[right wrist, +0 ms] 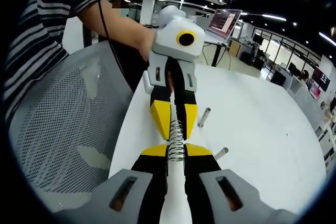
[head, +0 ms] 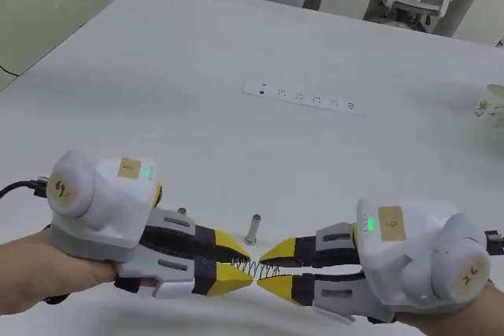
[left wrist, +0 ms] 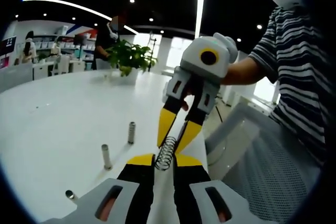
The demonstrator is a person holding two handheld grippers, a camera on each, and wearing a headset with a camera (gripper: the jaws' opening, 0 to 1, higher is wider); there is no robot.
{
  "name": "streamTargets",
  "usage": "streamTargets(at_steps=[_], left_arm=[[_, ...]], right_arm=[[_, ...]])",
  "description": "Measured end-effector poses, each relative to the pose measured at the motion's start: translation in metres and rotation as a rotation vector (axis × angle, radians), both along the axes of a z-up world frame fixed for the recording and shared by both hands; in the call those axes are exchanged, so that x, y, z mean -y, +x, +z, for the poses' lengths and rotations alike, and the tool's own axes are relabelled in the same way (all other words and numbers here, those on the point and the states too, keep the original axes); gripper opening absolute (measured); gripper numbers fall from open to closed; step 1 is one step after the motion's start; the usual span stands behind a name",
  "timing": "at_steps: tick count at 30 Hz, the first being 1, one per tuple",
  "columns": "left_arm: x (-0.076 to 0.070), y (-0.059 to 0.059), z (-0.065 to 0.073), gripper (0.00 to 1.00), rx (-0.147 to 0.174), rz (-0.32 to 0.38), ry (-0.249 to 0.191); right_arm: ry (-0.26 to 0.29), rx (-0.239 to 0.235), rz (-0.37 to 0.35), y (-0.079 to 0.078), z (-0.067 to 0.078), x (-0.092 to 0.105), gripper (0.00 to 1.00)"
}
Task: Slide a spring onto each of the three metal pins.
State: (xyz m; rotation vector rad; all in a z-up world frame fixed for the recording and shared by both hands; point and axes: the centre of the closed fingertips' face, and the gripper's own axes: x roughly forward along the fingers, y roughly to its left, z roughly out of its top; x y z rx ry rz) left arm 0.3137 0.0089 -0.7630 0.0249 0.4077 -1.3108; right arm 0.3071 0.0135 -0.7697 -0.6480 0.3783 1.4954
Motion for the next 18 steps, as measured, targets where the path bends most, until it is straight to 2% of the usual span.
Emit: streamTargets(at_steps=[8,18], left_arm=[[0.001,-0.0044,0.0039,0.02,0.005,-0.022,-0.018],[0.0029,-0.0073,0.0016,0.02,0.004,-0.049,-0.007]], right_arm=[[0.014,-0.022,-0.016,-0.0001,0.0012,0.0019,0.08],[0.017,-0.041,-0.035,-0.0014,-0.0014,0.0036,0.09]])
